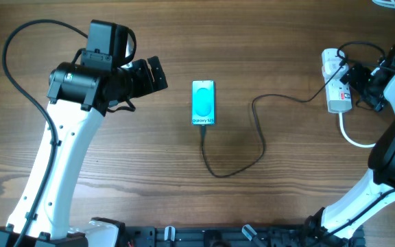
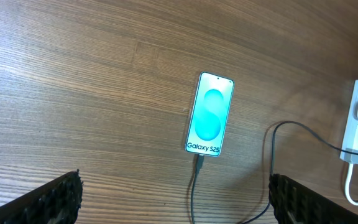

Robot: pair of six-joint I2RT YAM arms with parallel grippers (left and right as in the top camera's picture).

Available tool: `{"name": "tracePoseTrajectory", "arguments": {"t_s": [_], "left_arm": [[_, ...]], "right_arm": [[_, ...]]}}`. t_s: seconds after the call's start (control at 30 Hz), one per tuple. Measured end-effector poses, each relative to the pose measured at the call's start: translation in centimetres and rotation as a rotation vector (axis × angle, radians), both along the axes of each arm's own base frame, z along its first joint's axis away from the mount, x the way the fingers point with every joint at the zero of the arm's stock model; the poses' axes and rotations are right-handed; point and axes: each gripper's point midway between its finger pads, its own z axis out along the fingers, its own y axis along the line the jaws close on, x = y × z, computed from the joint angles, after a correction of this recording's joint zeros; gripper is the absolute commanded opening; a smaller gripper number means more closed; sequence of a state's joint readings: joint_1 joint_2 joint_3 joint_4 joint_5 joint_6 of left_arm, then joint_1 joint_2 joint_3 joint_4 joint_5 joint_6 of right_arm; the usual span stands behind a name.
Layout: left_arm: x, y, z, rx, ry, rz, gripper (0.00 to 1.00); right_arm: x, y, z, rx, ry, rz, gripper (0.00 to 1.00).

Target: Plug charger to phone and switch on socket

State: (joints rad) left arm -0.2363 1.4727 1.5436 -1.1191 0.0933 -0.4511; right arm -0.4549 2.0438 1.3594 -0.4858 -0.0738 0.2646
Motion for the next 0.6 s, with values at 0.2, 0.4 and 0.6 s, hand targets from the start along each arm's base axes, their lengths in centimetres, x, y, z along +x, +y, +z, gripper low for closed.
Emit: {"name": "tracePoseTrajectory", "arguments": {"t_s": [0.2, 0.4, 0.6], "left_arm": [[0.0, 0.0, 0.0, 0.000, 0.000, 0.000, 1.00], [0.0, 0.0, 0.0, 0.000, 0.000, 0.000, 1.00], [0.0, 0.0, 0.0, 0.000, 0.001, 0.000, 1.00]], "right_arm": [[-1.6, 1.4, 0.5, 0.013, 0.058, -0.012, 1.00], [-5.2, 0.9, 8.5, -0.096, 0.047, -0.108, 1.00], [-9.2, 2.5, 12.8, -0.093, 0.068, -0.163, 1.00]]}}
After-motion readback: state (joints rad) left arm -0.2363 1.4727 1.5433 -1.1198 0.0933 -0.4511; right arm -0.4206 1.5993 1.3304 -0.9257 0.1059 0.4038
